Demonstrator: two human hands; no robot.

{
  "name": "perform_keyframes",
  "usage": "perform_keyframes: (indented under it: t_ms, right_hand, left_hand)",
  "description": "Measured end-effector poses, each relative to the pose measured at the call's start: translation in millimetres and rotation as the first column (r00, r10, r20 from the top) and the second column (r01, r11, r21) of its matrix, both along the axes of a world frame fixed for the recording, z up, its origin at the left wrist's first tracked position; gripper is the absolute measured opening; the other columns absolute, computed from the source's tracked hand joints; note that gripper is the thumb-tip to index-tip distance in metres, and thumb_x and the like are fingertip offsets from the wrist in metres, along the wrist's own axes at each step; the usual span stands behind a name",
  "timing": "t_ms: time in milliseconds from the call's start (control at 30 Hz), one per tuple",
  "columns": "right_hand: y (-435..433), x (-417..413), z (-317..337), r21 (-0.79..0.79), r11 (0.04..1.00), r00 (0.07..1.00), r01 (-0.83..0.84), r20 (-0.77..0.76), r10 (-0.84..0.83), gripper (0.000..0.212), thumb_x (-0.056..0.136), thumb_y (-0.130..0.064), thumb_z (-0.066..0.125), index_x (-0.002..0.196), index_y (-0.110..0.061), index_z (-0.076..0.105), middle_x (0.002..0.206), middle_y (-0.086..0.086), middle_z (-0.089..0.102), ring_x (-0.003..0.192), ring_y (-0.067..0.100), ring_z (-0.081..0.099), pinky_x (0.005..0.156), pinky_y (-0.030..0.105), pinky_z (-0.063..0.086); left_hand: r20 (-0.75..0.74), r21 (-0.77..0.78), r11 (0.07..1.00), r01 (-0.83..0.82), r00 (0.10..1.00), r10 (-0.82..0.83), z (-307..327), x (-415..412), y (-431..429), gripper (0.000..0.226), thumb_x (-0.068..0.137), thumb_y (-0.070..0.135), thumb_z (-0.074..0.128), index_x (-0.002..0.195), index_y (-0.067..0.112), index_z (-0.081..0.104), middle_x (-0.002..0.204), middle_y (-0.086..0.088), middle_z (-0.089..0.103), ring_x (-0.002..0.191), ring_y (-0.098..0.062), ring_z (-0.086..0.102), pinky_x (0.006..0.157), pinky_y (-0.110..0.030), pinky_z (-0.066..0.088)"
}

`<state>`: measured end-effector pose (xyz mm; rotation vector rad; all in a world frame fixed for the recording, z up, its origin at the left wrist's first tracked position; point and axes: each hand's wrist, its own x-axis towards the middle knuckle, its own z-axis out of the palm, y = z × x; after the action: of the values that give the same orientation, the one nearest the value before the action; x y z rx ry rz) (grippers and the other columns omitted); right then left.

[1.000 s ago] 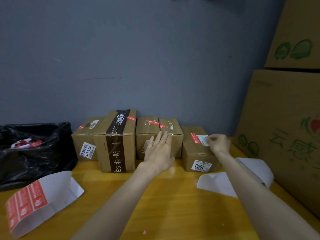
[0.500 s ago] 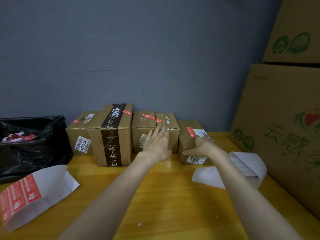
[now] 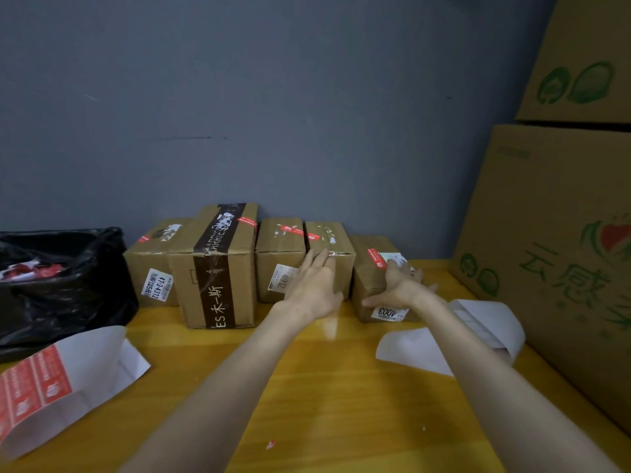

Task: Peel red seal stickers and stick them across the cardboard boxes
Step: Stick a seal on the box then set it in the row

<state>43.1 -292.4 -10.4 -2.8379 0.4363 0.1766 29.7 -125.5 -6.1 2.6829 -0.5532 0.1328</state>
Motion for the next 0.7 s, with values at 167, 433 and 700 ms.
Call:
perform_keyframes:
  t_ms: [167,433,700]
  right_hand:
    - [6.2,2.8,10.7,0.016,1.000,0.999,-0.020,0.033,0.020,0.111,0.072,-0.065,0.064,0.150,-0.014,0.003,0.157,0.016,-0.004,0.144,0.034,-0.012,0.111,0.058,-0.002]
    - [59.0,25.0,15.9,0.437,0.872,0.894,-0.221,0.448,0.003,0.058,0.079,-0.026,0.070,0.127,-0.007,0.043,0.126,0.011,0.055,0.117,0.025,0.051,0.082,0.025,0.040]
    - [86.1,30.2,15.3,0.439,0.897,0.910,-0.057,0.391,-0.134,0.076,0.076,-0.038,0.070,0.134,-0.006,0.033,0.133,0.015,0.042,0.124,0.033,0.043,0.086,0.037,0.045]
  left_hand:
    - [-0.090,-0.198,0.980,-0.006,0.996,-0.012,3.4,1.5,-3.2,0.069,0.091,0.019,0.055,0.148,0.008,0.018,0.158,-0.003,0.006,0.145,-0.026,0.007,0.117,-0.038,0.016]
    - [-0.157,-0.523,0.834,-0.177,0.981,0.109,9.7,2.9,0.3,0.047,0.091,0.003,0.043,0.136,0.006,0.032,0.134,-0.013,0.048,0.120,-0.029,0.047,0.092,-0.033,0.040]
    - [-0.275,-0.614,0.754,-0.234,0.959,0.073,4.7,7.6,15.7,0.043,0.094,0.001,0.038,0.136,0.007,0.035,0.136,-0.009,0.048,0.126,-0.022,0.043,0.092,-0.021,0.034]
